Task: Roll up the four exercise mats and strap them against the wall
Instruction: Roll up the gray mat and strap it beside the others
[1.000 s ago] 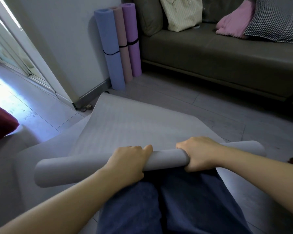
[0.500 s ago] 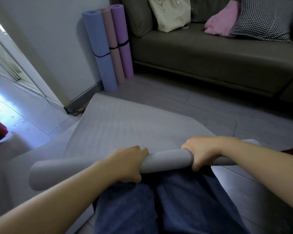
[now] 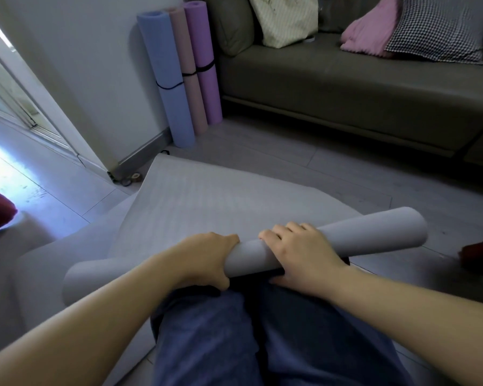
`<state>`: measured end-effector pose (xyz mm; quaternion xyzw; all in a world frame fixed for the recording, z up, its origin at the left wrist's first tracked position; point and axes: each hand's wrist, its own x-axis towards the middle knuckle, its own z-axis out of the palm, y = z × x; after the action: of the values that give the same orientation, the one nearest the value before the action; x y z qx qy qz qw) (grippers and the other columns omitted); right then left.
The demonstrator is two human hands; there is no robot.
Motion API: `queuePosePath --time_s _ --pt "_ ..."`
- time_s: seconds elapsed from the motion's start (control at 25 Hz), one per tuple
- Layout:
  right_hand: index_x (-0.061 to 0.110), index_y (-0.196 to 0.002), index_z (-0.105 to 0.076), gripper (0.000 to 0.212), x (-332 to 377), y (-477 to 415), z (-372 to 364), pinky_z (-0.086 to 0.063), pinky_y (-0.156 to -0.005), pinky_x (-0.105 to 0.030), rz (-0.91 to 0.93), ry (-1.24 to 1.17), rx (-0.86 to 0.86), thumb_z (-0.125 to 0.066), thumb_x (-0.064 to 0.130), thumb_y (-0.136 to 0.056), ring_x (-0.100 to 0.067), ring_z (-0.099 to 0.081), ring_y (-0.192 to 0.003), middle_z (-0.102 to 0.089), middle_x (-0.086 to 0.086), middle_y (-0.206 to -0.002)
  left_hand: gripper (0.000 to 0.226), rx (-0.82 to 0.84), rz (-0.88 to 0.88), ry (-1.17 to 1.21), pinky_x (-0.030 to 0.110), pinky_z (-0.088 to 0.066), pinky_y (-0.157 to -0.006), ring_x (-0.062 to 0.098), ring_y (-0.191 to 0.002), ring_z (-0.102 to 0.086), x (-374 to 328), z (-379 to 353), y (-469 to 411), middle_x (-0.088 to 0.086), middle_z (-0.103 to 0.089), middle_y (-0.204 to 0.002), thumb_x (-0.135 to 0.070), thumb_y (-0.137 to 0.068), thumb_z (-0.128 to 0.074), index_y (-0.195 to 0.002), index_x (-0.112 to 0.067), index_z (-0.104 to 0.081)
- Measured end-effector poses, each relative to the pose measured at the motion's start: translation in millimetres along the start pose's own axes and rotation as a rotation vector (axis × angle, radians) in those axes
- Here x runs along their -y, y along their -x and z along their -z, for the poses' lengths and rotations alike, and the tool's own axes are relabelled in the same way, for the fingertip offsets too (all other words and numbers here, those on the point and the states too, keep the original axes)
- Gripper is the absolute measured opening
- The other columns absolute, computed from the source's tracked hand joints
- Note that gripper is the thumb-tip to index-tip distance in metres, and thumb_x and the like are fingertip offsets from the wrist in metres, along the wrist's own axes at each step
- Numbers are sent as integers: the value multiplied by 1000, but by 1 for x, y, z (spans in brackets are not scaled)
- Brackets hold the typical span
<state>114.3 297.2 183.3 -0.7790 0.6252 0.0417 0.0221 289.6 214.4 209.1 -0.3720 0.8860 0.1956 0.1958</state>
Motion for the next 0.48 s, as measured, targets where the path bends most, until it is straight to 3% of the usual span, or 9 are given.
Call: queuePosePath --time_s 0.16,0.28,0.48 --pt "22 -104 -44 39 -16 -14 27 -37 -63 -33 10 -21 -19 -61 40 -74 -28 -60 -88 -61 0 -97 42 145 -50 39 24 -37 -67 12 -88 -51 0 36 0 -10 -52 -99 -26 -74 -73 -104 -30 -44" --pt "24 -97 -40 37 -14 -7 45 -37 -61 -33 54 -76 55 -62 42 -73 -25 -55 -79 -60 2 -91 45 195 -61 44 25 -42 -73 12 -91 -53 -1 43 11 -11 -53 -101 -32 -74 -74 -109 -30 -46" --pt "26 -104 -43 41 4 2 20 -34 -63 -30 68 -101 207 -66 38 -72 -28 -61 -95 -64 -1 -103 50 253 -8 33 28 -42 -75 15 -92 -53 -7 3 17 -5 -55 -112 -33 -74 -72 -116 -24 -48"
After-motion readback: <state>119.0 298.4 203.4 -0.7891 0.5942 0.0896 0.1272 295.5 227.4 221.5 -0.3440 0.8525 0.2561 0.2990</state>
